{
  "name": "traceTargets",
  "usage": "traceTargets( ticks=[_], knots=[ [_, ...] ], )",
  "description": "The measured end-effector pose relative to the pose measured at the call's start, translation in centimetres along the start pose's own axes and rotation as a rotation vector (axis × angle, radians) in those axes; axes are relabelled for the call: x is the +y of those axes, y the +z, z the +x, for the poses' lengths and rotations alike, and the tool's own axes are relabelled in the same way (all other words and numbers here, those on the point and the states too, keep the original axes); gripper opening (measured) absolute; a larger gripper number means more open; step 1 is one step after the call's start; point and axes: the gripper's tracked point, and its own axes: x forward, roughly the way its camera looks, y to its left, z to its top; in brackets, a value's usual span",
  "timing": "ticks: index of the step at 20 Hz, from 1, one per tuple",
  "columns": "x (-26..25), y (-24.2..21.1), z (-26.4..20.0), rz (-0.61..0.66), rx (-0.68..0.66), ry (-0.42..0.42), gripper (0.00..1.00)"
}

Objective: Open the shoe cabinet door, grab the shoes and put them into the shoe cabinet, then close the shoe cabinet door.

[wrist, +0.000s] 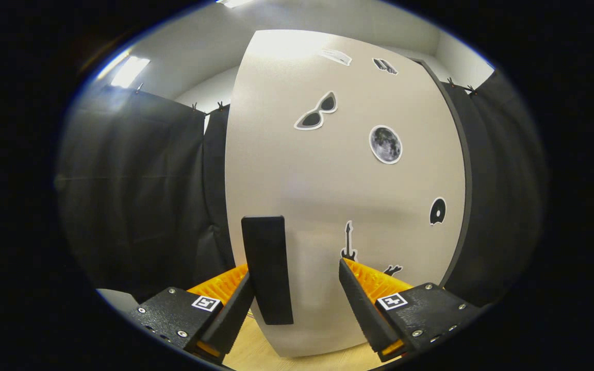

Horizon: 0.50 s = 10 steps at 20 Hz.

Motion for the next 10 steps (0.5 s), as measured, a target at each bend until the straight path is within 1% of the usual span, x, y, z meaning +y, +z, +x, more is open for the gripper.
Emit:
traceTargets(
  ticks=[5,10],
  knots=[
    [0.9,0.3,1.4,-0.039,-0.011,-0.030,0.91],
    [1.3,0.2,3.0,-0.069,-0.026,-0.074,0.91]
  ],
)
